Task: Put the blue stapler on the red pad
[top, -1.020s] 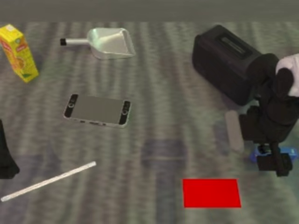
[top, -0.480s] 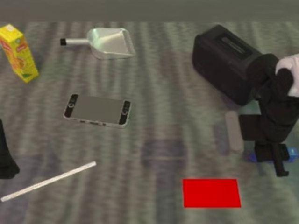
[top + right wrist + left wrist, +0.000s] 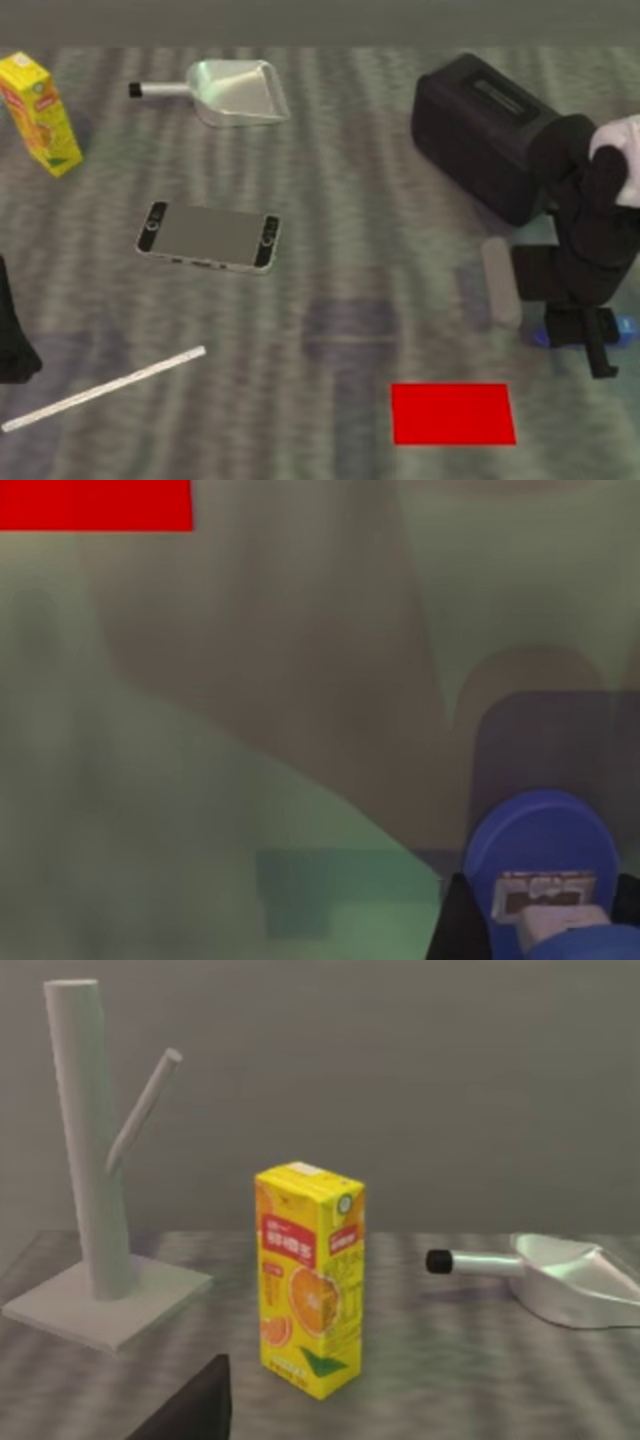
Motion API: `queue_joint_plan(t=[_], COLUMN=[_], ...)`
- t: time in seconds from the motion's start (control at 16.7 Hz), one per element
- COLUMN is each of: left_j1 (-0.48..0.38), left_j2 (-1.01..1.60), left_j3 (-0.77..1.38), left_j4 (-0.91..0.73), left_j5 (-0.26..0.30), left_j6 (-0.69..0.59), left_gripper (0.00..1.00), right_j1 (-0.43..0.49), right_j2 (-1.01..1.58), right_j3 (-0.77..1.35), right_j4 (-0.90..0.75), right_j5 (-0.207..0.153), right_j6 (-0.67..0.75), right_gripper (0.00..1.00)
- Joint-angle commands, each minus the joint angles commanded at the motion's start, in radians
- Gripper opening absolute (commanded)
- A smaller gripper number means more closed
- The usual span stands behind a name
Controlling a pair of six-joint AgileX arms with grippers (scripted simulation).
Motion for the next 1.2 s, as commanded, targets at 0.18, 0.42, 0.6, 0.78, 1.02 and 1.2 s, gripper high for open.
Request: queue_joint_plan(t=[0.18, 0.42, 0.6, 0.78, 1.02, 1.2], left_j1=[0.0, 0.0, 0.0, 0.0, 0.0, 0.0], left_j2=[0.0, 0.0, 0.0, 0.0, 0.0, 0.0], left_j3=[0.0, 0.0, 0.0, 0.0, 0.0, 0.0], left_j4=[0.0, 0.0, 0.0, 0.0, 0.0, 0.0], left_j5=[0.0, 0.0, 0.0, 0.0, 0.0, 0.0], left_j6=[0.0, 0.0, 0.0, 0.0, 0.0, 0.0], left_gripper=[1.0, 1.0, 1.0, 1.0, 1.0, 1.0], right_j1=[0.0, 0.007, 0.008, 0.007, 0.007, 0.019], right_j2=[-0.027, -0.092, -0.138, -0.149, -0.146, -0.159], right_j3=[0.054, 0.157, 0.216, 0.227, 0.224, 0.221], right_j4=[-0.067, -0.261, -0.362, -0.377, -0.376, -0.391], right_j5=[0.0, 0.0, -0.001, -0.001, -0.003, -0.018], right_j6=[-0.003, -0.009, -0.007, -0.005, -0.013, -0.1], right_gripper=[0.0, 0.0, 0.0, 0.0, 0.0, 0.0])
